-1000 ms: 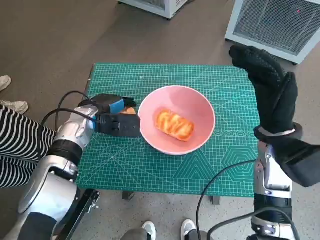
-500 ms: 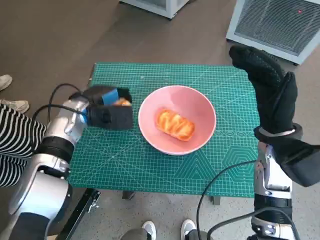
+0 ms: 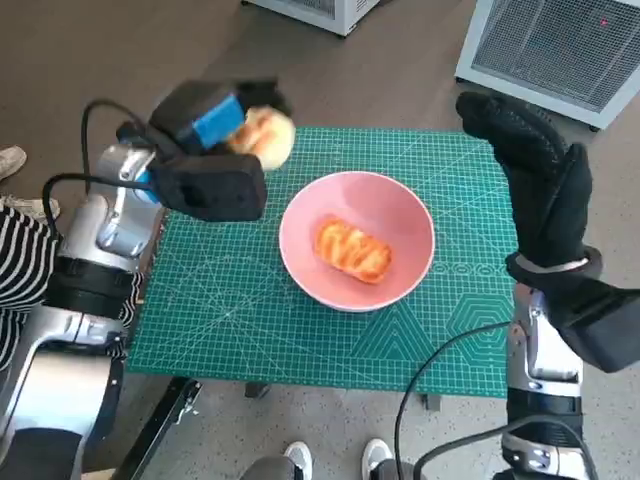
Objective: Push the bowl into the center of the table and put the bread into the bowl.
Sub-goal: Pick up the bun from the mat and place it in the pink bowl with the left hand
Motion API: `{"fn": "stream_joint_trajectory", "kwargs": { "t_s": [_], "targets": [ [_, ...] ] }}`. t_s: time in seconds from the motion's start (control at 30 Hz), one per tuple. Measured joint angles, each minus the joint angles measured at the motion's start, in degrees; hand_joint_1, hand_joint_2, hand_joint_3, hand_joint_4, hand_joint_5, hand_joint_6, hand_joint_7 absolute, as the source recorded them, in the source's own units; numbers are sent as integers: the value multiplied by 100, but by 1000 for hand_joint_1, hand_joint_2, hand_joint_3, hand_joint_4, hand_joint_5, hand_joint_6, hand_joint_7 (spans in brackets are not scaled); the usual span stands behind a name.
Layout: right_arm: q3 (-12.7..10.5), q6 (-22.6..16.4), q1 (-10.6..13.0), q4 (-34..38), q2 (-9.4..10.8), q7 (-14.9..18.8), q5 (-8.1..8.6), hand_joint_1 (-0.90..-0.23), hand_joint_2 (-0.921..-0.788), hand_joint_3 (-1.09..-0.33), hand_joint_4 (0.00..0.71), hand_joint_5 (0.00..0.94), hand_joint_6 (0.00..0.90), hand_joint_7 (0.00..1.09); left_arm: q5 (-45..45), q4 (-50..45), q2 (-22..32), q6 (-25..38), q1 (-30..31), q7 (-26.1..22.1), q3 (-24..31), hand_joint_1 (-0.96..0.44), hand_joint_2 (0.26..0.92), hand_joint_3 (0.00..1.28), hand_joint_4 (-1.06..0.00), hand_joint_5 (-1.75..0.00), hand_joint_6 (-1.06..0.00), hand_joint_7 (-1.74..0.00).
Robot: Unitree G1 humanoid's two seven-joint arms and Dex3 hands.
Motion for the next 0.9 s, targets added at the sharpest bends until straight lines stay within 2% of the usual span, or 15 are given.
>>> {"fn": "stream_joint_trajectory", "kwargs": {
  "t_s": [0.23, 0.47, 0.67, 0.73, 0.77, 0.83, 0.9],
  "targets": [
    [-5, 0, 5, 18, -5, 0, 2, -751, -921, -712, 181, 0, 0, 592, -87, -561, -103, 97, 241, -160, 17, 2, 914, 26, -790, -1025, -645, -1176],
    [11, 1, 3, 15, 2, 2, 3, -752, -921, -712, 181, 0, 0, 592, -80, -627, -494, -335, 241, -466, -380, 1, 920, 32, -784, -1073, -617, -1162],
    [20, 4, 9, -23, 6, 1, 3, -752, -921, -712, 181, 0, 0, 592, -79, -279, -801, -442, 174, -736, -602, 1, 921, 119, -690, -1194, -512, -1246],
    [16, 6, 13, -45, 5, 1, 3, -753, -921, -712, 181, 0, 0, 592, -77, -110, -883, -417, 147, -813, -642, 0, 921, 211, -544, -1285, -443, -1377],
    [12, 7, 15, -56, 4, 1, 3, -754, -921, -711, 181, 0, -1, 591, -75, -32, -916, -393, 135, -871, -676, -7, 893, 210, -496, -1163, -411, -1268],
    [4, 15, 26, -75, -2, 0, 3, -757, -921, -711, 178, 0, -1, 587, -74, 94, -977, -348, 120, -977, -727, -32, 846, 161, -472, -614, -402, -830],
    [0, 22, 37, -95, -4, 0, 4, -761, -921, -711, 176, 0, -1, 581, -72, 206, -1030, -306, 118, -1074, -765, -62, 842, 116, -457, -336, -393, -625]
  ]
}}
